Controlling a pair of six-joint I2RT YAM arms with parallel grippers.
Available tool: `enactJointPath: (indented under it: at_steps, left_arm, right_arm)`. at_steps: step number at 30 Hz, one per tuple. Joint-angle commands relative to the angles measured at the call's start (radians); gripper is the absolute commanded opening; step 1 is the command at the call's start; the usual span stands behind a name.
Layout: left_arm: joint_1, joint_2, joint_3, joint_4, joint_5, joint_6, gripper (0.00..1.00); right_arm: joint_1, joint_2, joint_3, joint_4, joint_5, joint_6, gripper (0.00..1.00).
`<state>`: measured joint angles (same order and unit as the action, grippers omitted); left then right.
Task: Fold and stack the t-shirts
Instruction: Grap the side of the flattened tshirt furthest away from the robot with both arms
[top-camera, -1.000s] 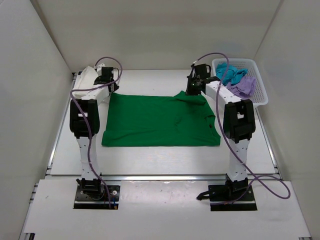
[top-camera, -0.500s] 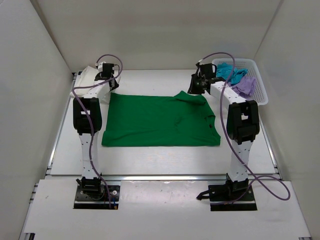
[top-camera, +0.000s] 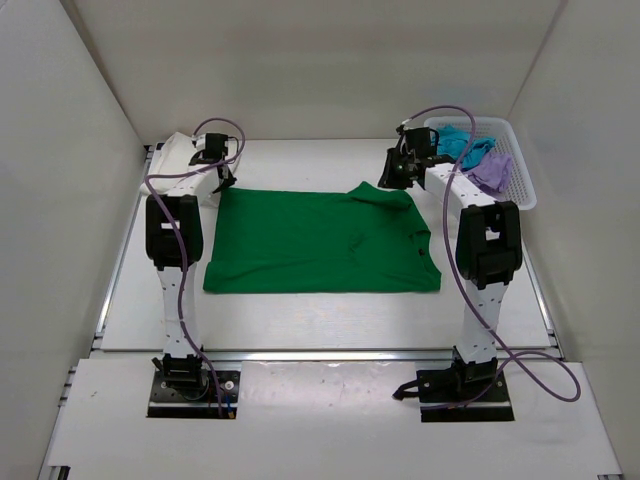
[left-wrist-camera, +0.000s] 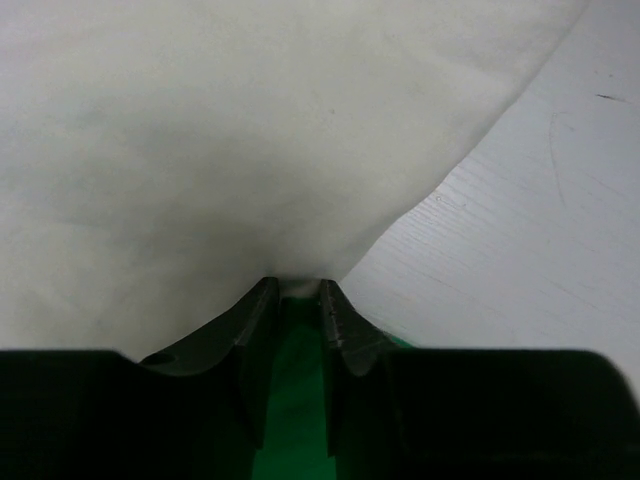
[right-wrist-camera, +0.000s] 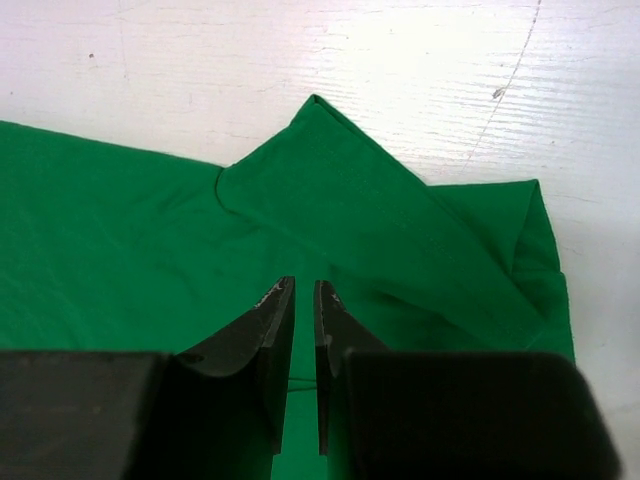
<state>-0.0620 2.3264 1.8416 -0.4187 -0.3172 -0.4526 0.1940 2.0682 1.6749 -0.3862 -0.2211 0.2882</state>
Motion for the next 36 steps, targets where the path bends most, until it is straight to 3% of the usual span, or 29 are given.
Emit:
enactJointPath:
  at_steps: [1, 6, 8, 11, 17, 23, 26, 28, 30, 36]
  left_arm:
    - [-0.001, -0.056, -0.004, -0.026, -0.008, 0.008, 0.31]
    - [0.005, -0.094, -0.054, 0.027, 0.018, -0.011, 0.16]
    - [0.005, -0.096, -0.064, 0.029, 0.021, -0.012, 0.09]
    - [0.005, -0.116, -0.079, 0.031, 0.035, -0.008, 0.06]
    - [0.008, -0.185, -0.136, 0.075, 0.072, -0.003, 0.0]
    - [0.002, -0.233, -0.154, 0.083, 0.098, 0.006, 0.0]
    - [0.005, -0.259, -0.179, 0.1, 0.107, -0.001, 0.0]
    - [0.01, -0.28, -0.196, 0.109, 0.124, -0.001, 0.0]
    - [0.016, -0.289, -0.202, 0.106, 0.128, -0.003, 0.0]
    - [0.019, -0.298, -0.229, 0.116, 0.148, -0.003, 0.0]
  right_arm:
    - [-0.008, -0.074, -0.007, 0.04, -0.006, -0.001, 0.11]
    - [-0.025, -0.049, -0.006, 0.035, -0.018, -0.001, 0.12]
    - [-0.028, -0.033, 0.014, 0.029, 0.021, -0.017, 0.17]
    - [-0.039, 0.038, 0.086, -0.042, 0.118, -0.038, 0.25]
    - [-0.065, 0.179, 0.276, -0.175, 0.176, -0.044, 0.25]
    - [-0.059, 0.367, 0.534, -0.339, 0.288, -0.035, 0.28]
    - [-0.053, 0.508, 0.75, -0.486, 0.304, -0.037, 0.28]
    - [-0.047, 0.6, 1.001, -0.613, 0.339, -0.035, 0.27]
    - [-0.042, 0.573, 0.933, -0.623, 0.341, -0.003, 0.26]
    - [-0.007, 0.534, 0.991, -0.668, 0.437, 0.005, 0.26]
